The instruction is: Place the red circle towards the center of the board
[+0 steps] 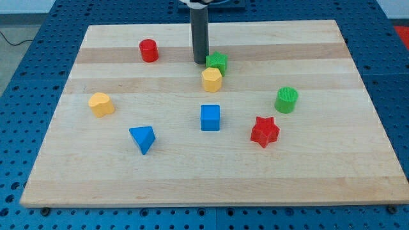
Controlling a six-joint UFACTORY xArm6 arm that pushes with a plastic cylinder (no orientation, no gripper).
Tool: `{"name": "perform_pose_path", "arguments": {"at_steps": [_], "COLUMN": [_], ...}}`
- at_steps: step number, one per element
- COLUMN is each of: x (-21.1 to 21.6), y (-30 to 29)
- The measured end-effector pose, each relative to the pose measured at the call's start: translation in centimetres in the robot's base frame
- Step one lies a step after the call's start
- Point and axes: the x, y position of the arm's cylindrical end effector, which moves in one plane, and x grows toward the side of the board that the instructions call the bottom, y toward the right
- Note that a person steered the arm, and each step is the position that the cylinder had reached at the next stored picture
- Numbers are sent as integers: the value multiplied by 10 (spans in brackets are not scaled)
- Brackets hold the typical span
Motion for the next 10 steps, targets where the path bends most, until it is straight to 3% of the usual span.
{"name": "perform_pose_path", "arguments": {"at_steps": [2, 3, 4, 5, 6, 7, 10], "x": [7, -2, -52, -89, -100, -92, -2], "y": [28, 16, 4, -31, -105, -151, -72]}}
